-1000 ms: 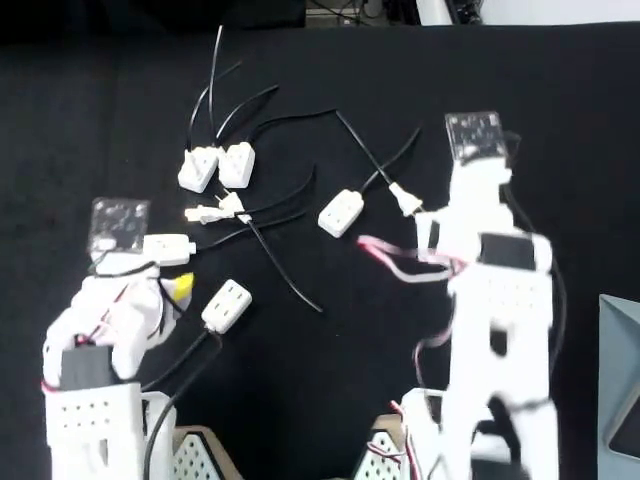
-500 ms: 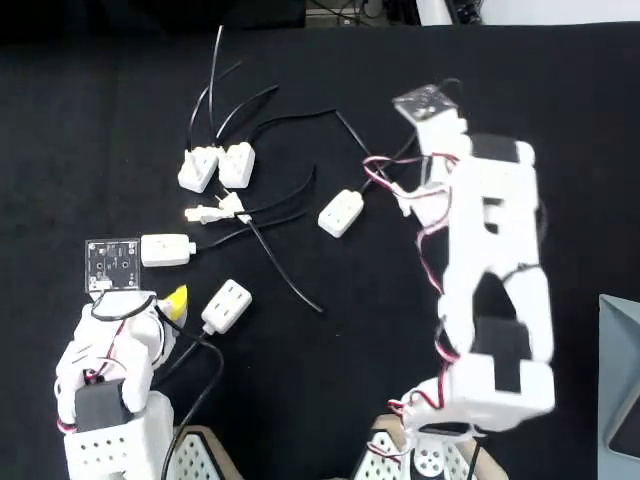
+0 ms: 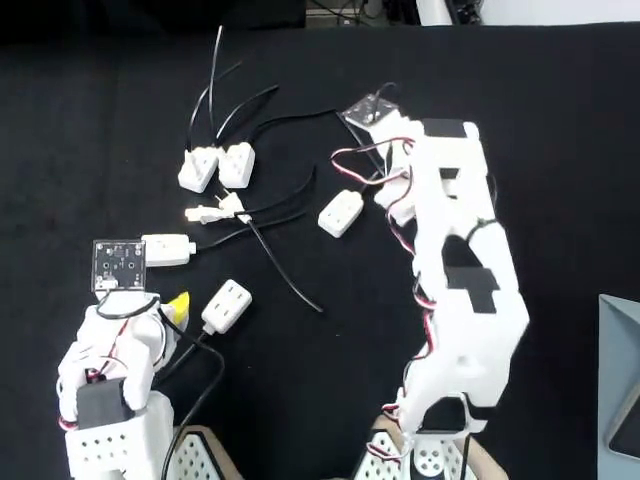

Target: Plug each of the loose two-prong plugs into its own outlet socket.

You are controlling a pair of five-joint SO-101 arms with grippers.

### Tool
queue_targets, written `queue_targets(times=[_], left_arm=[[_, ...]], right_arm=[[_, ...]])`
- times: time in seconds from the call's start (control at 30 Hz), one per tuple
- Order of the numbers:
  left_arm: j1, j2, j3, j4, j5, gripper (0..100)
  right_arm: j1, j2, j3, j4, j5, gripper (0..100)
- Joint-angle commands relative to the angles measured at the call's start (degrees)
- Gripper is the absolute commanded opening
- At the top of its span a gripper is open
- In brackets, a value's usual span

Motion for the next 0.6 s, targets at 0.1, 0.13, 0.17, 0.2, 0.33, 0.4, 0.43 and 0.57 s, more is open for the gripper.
queue_targets(times=[0.1,0.13,0.17,0.2,0.33,0.4,0.43,0.57], left_arm=[[-0.5,-0.3,-0.3,0.3,-1.0,28],[-0.5,-0.3,-0.3,0.3,-1.0,28],[-0.5,-0.3,-0.3,0.3,-1.0,28],[-0.5,-0.3,-0.3,0.3,-1.0,28],[-0.5,-0.3,-0.3,0.3,-1.0,28],[-0.5,-0.3,-0.3,0.3,-1.0,28],[-0.5,-0.3,-0.3,0.3,-1.0,28],[-0.5,-0.3,-0.3,0.3,-1.0,28]], right_arm=[[0.3,6.9,-10.7,0.2,0.4,15.1],[0.5,8.0,-11.8,0.2,0.4,15.2],[0.7,9.1,-13.2,0.2,0.4,15.2],[1.1,10.2,-14.5,0.3,0.4,15.1],[2.8,14.1,-18.9,0.3,0.4,15.1],[3.3,16.3,-20.7,0.5,0.4,14.9],[3.3,17.1,-21.4,0.6,0.4,14.9],[4.0,18.9,-22.8,0.6,0.4,14.8]])
